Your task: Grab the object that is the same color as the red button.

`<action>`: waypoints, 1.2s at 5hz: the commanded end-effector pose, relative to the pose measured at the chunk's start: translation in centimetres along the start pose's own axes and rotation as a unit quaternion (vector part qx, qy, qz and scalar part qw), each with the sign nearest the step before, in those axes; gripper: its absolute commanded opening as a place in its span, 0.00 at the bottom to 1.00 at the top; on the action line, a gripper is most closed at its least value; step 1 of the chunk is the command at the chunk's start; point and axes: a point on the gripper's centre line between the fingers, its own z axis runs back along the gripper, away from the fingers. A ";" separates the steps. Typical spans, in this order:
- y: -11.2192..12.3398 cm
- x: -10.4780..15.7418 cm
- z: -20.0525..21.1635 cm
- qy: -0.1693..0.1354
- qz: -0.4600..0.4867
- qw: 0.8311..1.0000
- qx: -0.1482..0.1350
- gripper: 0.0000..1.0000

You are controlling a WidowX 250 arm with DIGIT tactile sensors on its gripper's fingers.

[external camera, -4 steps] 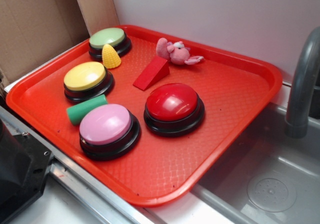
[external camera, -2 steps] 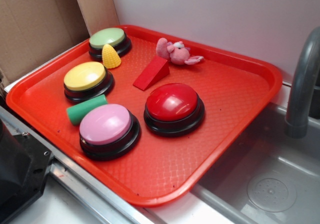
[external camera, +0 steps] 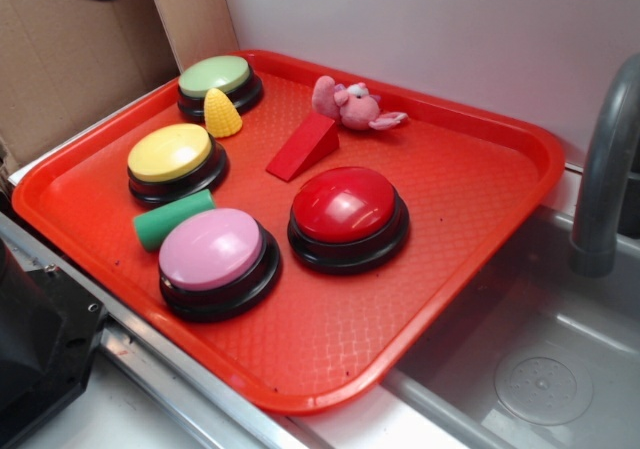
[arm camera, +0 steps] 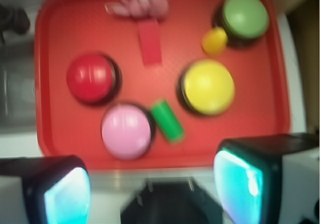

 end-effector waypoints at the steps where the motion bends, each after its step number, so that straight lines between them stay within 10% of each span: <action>1: 0.3 7.3 -4.6 -0.065 0.056 0.996 0.000 1.00; 3: 1.8 11.7 -11.8 -0.079 0.092 0.991 0.060 1.00; 6: 2.9 12.3 -16.9 -0.027 0.077 0.994 0.070 1.00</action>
